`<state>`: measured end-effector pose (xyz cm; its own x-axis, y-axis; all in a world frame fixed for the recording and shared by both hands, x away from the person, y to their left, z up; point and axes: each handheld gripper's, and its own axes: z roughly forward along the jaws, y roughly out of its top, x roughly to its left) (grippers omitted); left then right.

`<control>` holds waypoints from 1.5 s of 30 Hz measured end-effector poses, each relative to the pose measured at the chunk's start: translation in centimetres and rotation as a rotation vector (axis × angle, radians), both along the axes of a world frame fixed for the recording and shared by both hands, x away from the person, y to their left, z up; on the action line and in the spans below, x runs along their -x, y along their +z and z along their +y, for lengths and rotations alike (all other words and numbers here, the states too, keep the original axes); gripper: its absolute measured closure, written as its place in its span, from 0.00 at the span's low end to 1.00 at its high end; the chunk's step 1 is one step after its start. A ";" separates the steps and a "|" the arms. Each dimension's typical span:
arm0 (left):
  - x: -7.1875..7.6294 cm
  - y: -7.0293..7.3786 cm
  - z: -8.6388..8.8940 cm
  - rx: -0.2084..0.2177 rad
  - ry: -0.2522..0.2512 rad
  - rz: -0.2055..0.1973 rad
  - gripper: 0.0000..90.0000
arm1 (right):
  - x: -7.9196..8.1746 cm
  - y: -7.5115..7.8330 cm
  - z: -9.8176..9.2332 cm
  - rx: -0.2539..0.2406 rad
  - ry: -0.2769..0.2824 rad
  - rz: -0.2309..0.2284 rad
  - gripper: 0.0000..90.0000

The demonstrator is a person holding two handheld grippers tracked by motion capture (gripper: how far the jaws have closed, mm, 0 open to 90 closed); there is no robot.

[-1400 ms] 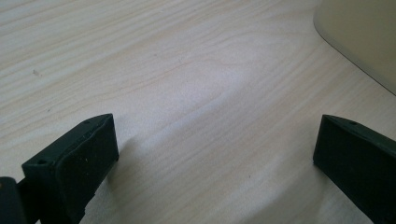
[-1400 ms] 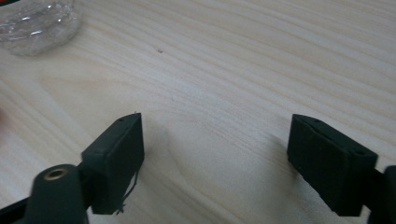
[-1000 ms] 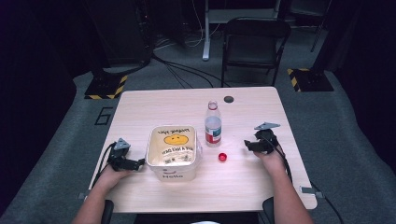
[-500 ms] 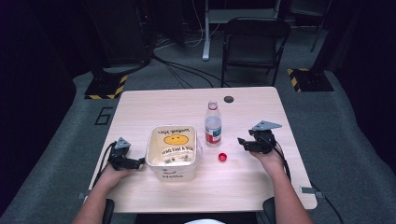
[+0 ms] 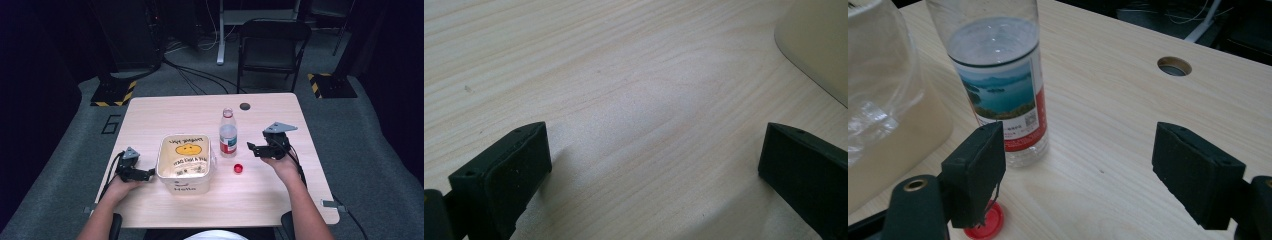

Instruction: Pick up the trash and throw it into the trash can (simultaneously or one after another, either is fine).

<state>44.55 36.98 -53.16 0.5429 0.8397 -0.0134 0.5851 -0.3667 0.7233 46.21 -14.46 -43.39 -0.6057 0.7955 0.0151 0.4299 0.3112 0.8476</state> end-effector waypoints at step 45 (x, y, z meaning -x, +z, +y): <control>-0.9 0.2 -1.3 -0.007 -0.006 0.004 0.00 | -3.2 6.2 8.0 0.018 0.188 -0.094 0.14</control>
<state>45.44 35.66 -52.94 0.5481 0.8364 -0.0097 0.5856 -0.3754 0.7185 49.45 -6.48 -37.24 -0.7415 0.6681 -0.0619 0.2818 0.3937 0.8750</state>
